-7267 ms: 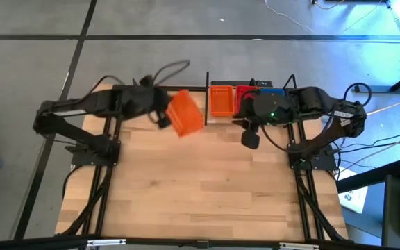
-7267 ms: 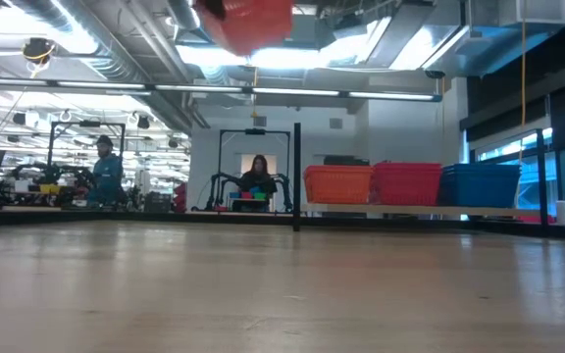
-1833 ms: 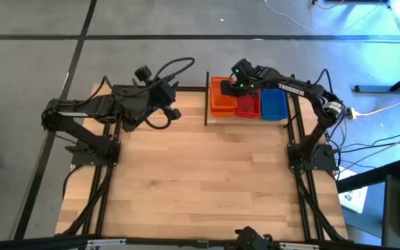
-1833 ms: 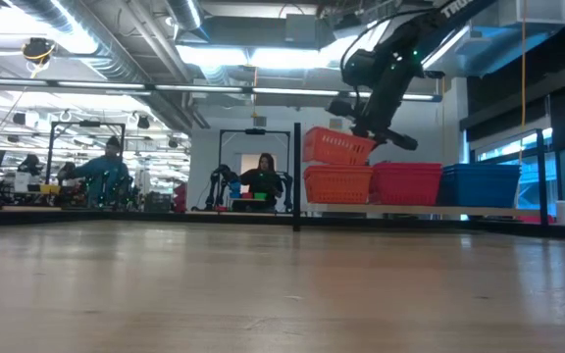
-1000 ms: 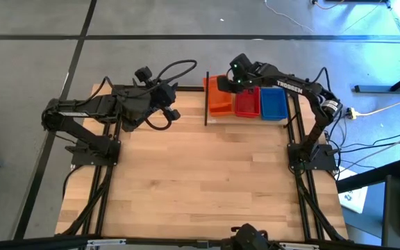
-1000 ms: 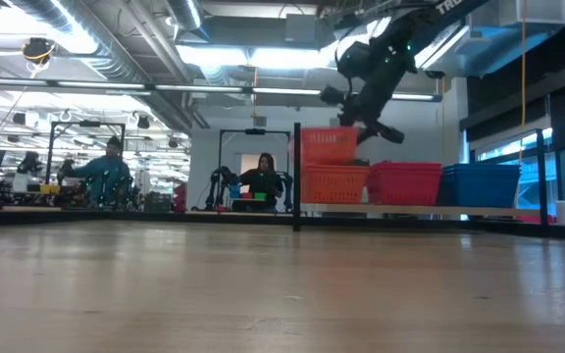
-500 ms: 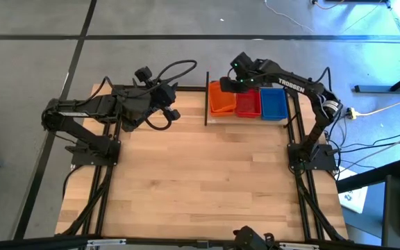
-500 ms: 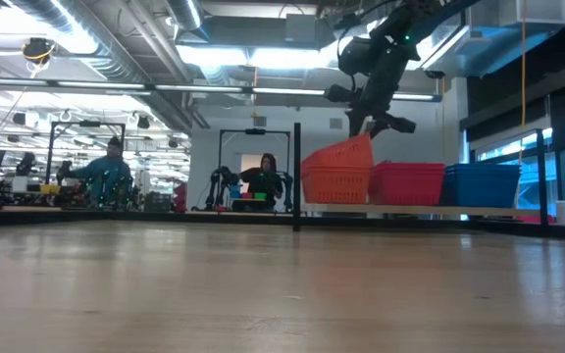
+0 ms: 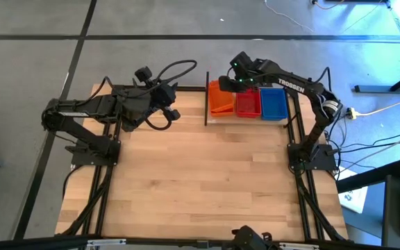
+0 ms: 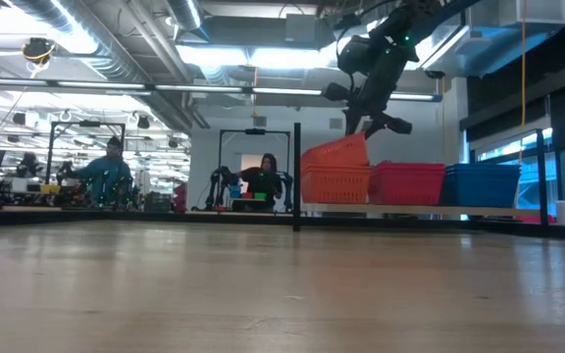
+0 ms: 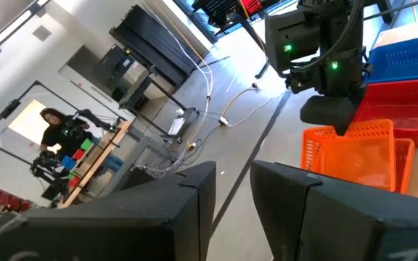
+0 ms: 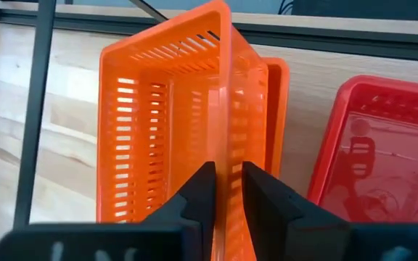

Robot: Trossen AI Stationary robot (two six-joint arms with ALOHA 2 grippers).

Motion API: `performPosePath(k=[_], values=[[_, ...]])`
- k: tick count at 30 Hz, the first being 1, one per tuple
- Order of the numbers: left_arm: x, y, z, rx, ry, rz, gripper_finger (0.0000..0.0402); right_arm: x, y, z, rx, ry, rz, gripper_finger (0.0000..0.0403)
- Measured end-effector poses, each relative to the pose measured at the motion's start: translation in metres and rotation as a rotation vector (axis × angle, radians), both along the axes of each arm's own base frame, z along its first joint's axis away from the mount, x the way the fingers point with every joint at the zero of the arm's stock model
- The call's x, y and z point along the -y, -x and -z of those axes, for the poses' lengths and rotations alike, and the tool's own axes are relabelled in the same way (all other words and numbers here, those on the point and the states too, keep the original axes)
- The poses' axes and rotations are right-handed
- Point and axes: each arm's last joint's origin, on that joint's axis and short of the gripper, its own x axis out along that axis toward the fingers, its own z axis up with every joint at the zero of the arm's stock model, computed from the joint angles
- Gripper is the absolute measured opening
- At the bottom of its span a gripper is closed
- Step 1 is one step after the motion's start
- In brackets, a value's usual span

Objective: Stack baskets on shelf by color
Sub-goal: Stack the right orange basket on top of the stacked orange baskets on the shelf

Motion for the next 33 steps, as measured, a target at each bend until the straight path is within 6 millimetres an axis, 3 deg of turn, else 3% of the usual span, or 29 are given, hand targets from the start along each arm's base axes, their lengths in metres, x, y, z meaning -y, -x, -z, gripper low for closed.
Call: performPosePath(k=[18,26,30,33], values=[[0.0,0.0,0.0,-0.002,-0.001,-0.001,0.0082,0.007,-0.011,0.031,-0.051,-0.089,-0.03,0.008],[0.0,0.0,0.0,-0.002,-0.001,-0.001,0.0082,-0.002,0.0,0.001,-0.005,-0.009,-0.029,0.008],[0.0,0.0,0.0,-0.002,-0.001,-0.001,0.0082,-0.012,-0.005,-0.02,0.078,0.098,-0.112,0.008],[0.0,0.0,0.0,-0.002,-0.001,-0.001,0.0082,-0.016,-0.012,-0.018,0.086,0.113,-0.153,0.008]])
